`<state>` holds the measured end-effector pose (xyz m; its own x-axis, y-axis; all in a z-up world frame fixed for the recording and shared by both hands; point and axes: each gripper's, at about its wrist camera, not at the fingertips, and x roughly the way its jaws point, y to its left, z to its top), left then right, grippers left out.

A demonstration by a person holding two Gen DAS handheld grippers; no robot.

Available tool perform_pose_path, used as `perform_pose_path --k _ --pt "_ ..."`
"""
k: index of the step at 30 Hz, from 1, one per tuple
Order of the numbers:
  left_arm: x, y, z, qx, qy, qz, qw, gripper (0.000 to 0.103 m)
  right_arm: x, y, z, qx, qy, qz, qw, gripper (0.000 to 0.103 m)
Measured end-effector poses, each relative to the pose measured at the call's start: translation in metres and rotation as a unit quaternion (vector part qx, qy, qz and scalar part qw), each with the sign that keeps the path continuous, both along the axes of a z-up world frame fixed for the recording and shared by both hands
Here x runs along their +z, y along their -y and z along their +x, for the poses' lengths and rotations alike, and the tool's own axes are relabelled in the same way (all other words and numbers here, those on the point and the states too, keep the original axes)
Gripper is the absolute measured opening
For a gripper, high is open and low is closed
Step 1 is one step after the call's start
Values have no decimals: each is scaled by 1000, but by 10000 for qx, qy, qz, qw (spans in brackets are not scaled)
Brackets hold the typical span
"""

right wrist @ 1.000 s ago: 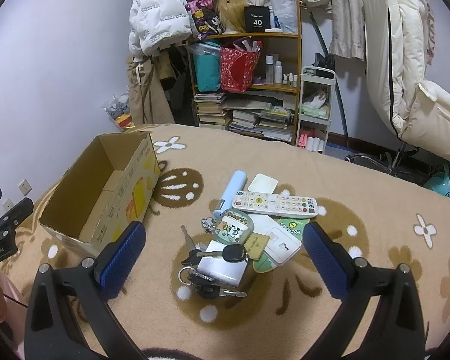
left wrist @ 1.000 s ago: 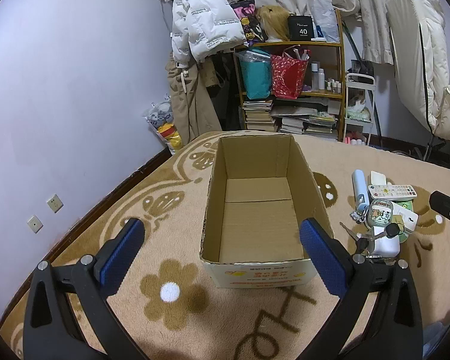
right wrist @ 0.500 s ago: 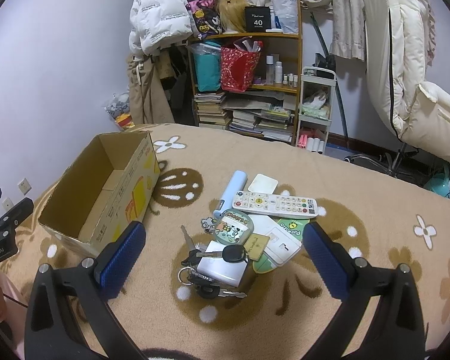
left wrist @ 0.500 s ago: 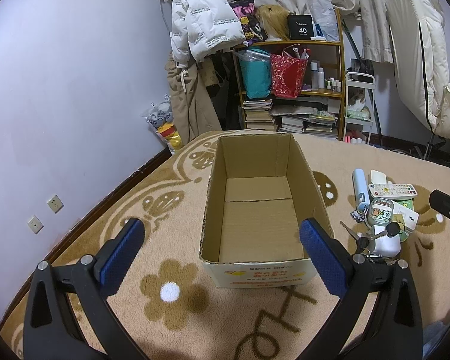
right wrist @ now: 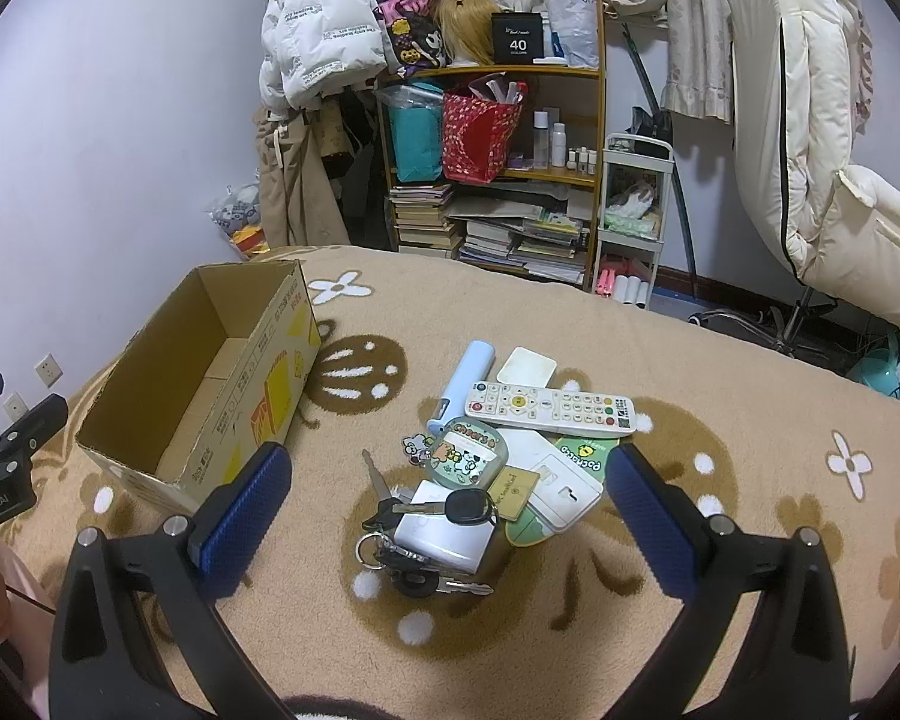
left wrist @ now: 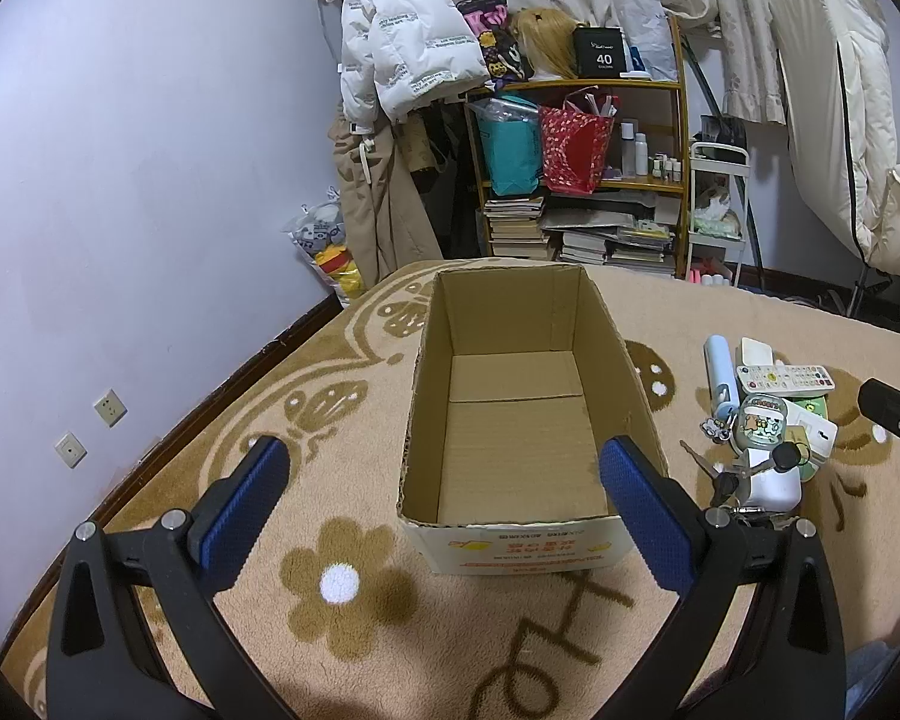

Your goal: Organize rigid objects

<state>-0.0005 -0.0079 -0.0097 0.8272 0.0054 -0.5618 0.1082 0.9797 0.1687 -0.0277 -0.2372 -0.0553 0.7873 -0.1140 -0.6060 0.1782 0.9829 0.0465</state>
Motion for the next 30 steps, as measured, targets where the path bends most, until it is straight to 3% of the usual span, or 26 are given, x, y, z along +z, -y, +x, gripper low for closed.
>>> perform_pose_path --k 9,17,30 --pt "-4 -1 8 -72 -186 -123 9997 102 1 0 1 49 42 58 10000 103" --pt "2 -15 49 -74 -606 -328 9976 102 5 11 18 54 36 321 9995 103" --pt "-11 -26 117 -221 -1147 -247 9928 102 -26 23 61 16 -597 350 9976 103"
